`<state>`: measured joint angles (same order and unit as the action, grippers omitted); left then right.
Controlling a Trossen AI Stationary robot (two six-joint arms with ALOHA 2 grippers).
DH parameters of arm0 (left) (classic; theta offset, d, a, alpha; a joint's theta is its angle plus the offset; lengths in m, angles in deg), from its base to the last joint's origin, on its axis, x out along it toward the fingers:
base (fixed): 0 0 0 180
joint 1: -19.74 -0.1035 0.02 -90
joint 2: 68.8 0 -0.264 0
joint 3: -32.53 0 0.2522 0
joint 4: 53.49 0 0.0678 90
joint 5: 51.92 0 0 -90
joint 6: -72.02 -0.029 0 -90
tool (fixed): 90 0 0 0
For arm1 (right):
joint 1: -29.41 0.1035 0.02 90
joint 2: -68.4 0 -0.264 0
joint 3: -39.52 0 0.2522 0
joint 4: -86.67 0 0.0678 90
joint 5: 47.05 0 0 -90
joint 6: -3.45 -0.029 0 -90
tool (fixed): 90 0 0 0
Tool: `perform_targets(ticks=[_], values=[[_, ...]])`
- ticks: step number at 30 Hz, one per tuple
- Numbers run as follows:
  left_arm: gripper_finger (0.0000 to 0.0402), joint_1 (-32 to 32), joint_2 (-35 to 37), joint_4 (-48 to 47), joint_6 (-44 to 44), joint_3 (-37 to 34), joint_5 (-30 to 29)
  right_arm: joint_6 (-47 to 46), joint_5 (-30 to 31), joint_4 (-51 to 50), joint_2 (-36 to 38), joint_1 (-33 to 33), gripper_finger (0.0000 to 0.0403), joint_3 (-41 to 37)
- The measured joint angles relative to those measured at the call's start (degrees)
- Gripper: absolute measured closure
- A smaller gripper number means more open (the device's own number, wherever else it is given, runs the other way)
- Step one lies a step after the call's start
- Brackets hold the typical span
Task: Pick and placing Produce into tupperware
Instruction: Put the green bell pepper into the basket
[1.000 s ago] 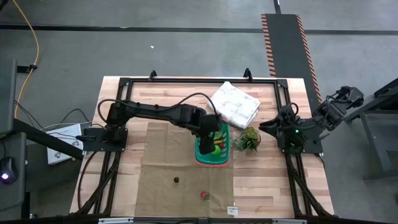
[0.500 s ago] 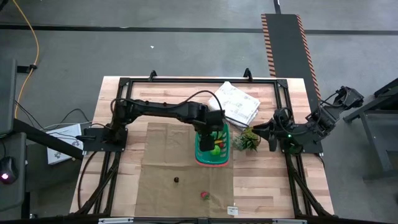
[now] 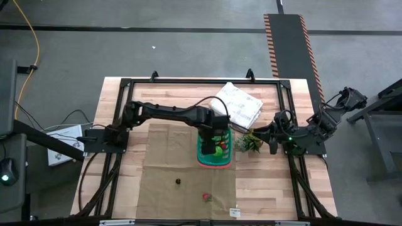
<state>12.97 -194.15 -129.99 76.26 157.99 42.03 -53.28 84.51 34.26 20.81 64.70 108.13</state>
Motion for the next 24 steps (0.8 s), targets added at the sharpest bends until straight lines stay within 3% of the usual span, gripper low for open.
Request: perform_targets(ticks=[24], values=[[0.0185, 0.0, -0.7, 3.0, -2.4, 0.1, 0.6, 1.6, 0.0, -0.5, 0.0, 0.0, 0.0314, 0.0]])
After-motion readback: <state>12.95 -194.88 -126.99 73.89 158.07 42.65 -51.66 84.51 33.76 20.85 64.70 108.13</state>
